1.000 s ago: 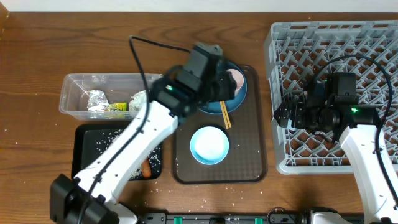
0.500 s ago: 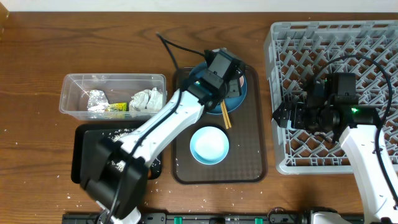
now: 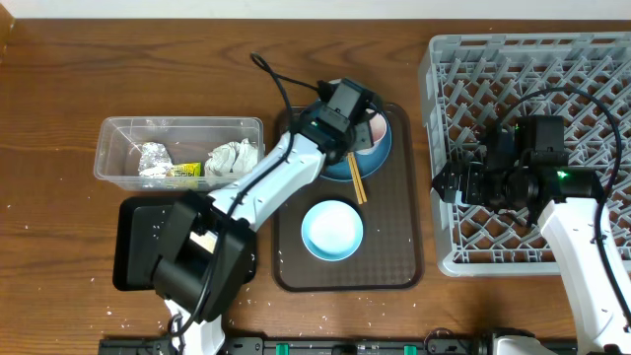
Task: Sort waste into correct bins and load items into the dishwasher rack
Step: 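Move the left gripper to the pink cup and grasp its rim, then lift the pink cup with the left gripper toward the right gripper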
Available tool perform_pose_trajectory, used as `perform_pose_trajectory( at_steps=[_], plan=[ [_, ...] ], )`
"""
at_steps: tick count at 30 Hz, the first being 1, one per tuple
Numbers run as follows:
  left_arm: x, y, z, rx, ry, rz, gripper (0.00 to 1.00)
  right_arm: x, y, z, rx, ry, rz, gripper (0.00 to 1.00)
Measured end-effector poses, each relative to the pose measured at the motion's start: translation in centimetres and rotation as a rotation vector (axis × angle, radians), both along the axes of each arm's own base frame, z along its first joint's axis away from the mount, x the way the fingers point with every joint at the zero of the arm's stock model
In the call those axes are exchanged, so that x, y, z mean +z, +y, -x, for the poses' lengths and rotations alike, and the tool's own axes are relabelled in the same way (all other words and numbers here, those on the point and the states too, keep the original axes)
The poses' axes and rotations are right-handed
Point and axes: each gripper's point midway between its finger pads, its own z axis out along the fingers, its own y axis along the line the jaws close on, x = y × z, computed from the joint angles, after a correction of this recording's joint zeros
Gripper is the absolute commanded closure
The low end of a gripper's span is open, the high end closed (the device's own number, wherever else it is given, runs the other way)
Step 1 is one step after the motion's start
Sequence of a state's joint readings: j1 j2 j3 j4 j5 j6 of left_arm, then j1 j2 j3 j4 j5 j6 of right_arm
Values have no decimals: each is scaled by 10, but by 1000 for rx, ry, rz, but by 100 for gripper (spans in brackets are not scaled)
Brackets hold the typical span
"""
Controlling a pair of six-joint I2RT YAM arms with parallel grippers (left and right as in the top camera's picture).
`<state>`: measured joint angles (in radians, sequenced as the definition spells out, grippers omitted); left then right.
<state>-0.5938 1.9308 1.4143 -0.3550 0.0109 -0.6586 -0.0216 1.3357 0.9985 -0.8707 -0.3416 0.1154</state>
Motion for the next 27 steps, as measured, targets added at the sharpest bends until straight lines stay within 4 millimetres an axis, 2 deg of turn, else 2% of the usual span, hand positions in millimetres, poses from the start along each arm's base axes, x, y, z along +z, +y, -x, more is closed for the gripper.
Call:
perform_pose_trajectory(
  at_steps=[3,8,13,14,24,27],
  plan=[
    [-3,6,-6,22,1,0,44,0,0,0,0,0,0,1],
    [-16,5,-8,34,16,-2,45,0,0,0,0,0,0,1],
    [-36,6,-6,47,55,-17,60,0,0,0,0,0,0,1],
    [-37,6,-6,48,58,-18,61,0,0,0,0,0,0,1],
    [-34,8,-12,73,46,4,80,0,0,0,0,0,0,1],
    [-34,8,-12,73,46,4,80,0,0,0,0,0,0,1]
  ],
)
